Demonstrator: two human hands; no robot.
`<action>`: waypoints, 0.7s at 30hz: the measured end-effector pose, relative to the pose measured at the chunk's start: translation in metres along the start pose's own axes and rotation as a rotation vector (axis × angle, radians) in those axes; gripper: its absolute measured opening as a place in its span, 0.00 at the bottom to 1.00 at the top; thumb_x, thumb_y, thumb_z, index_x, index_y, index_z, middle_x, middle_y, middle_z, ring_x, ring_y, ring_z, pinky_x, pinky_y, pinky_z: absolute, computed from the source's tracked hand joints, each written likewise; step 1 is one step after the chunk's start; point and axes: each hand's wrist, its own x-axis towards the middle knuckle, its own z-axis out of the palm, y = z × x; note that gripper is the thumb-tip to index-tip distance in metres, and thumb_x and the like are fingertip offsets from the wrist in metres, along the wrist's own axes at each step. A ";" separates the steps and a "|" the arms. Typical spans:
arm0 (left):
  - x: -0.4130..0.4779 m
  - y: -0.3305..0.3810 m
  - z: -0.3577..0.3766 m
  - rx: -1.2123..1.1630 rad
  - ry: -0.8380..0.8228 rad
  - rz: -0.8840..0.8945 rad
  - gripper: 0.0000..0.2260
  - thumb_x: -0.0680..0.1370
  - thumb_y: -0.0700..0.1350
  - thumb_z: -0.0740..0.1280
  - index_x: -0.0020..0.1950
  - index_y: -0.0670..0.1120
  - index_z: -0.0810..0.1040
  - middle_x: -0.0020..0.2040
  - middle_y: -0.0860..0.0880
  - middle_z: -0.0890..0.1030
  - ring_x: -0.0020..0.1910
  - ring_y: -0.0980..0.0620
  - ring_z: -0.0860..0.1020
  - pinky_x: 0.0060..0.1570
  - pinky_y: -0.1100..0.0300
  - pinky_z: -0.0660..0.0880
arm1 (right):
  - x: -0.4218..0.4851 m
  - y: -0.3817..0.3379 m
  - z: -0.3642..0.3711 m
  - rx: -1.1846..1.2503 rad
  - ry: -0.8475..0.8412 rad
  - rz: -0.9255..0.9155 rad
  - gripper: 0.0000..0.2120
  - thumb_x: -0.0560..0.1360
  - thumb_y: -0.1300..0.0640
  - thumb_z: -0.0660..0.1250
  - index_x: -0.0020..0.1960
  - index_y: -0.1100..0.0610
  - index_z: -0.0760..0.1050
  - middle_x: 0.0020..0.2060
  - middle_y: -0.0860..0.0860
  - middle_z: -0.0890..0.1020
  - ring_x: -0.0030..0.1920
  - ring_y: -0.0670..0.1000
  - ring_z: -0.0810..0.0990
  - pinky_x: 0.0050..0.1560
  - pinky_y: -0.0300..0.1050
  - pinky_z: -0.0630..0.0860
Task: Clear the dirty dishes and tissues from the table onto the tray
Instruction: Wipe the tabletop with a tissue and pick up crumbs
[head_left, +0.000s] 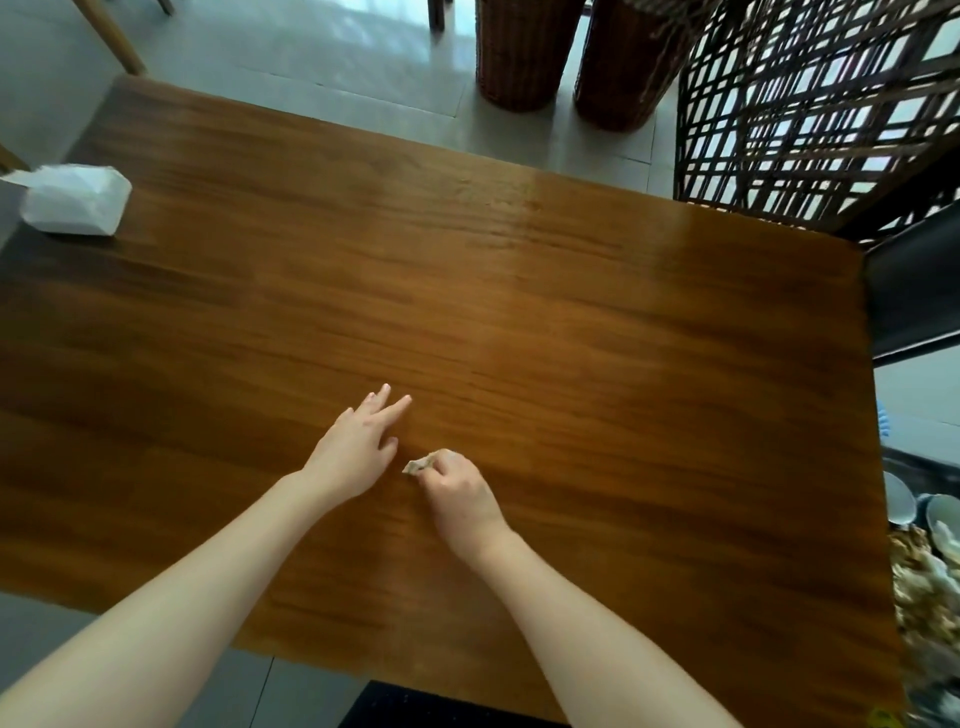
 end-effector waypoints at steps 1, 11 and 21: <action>0.002 -0.002 -0.002 0.003 0.008 -0.001 0.26 0.82 0.44 0.58 0.78 0.54 0.54 0.79 0.49 0.51 0.77 0.50 0.51 0.74 0.54 0.51 | 0.004 0.007 -0.003 -0.007 -0.045 -0.012 0.11 0.71 0.71 0.66 0.50 0.62 0.81 0.45 0.57 0.81 0.44 0.57 0.80 0.48 0.52 0.79; 0.026 -0.010 -0.015 -0.026 0.001 0.035 0.26 0.81 0.43 0.58 0.78 0.54 0.55 0.79 0.49 0.51 0.77 0.51 0.51 0.74 0.54 0.50 | 0.052 0.099 -0.055 0.086 0.488 0.892 0.14 0.77 0.66 0.62 0.60 0.59 0.78 0.51 0.57 0.78 0.53 0.56 0.77 0.55 0.45 0.73; 0.065 -0.005 -0.037 0.004 0.028 0.066 0.26 0.81 0.41 0.57 0.78 0.54 0.54 0.79 0.49 0.51 0.77 0.51 0.50 0.74 0.54 0.50 | 0.069 0.076 -0.038 0.051 0.190 0.311 0.14 0.74 0.71 0.65 0.56 0.61 0.80 0.49 0.57 0.80 0.49 0.56 0.77 0.55 0.46 0.75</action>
